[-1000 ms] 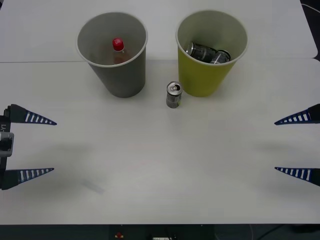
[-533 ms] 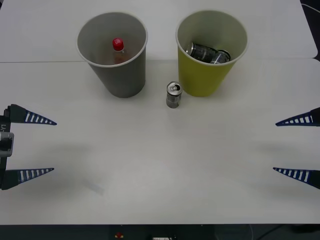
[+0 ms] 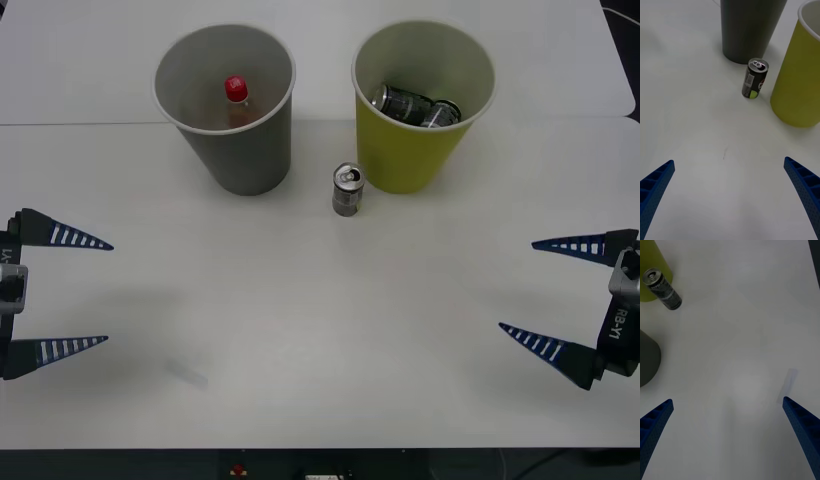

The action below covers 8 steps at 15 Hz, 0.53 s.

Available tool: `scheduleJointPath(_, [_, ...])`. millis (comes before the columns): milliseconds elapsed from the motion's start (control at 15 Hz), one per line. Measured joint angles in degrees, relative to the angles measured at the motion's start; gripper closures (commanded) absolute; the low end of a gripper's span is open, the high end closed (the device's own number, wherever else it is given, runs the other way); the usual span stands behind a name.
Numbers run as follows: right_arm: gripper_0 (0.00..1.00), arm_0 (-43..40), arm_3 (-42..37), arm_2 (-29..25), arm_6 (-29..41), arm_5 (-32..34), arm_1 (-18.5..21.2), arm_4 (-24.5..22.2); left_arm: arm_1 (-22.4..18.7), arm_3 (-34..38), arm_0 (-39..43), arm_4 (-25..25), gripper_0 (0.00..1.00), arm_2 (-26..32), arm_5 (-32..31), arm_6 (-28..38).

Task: Put the can into the green bin and the plastic bottle into the gray bin

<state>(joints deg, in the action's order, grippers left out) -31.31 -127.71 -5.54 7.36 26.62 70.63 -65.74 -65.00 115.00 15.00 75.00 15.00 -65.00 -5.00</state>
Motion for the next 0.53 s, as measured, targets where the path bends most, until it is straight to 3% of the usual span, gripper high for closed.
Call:
scheduleJointPath(333, [0.00,0.80,-5.40,15.58,0.10,-23.45,4.51,4.44,0.00,0.00,0.00,0.00,0.00,0.00,0.00,0.00])
scheduleJointPath(533, [0.00,5.96,-6.16,25.81,0.61,-33.46,4.58,5.18,0.00,0.00,0.00,0.00,0.00,0.00,0.00,0.00])
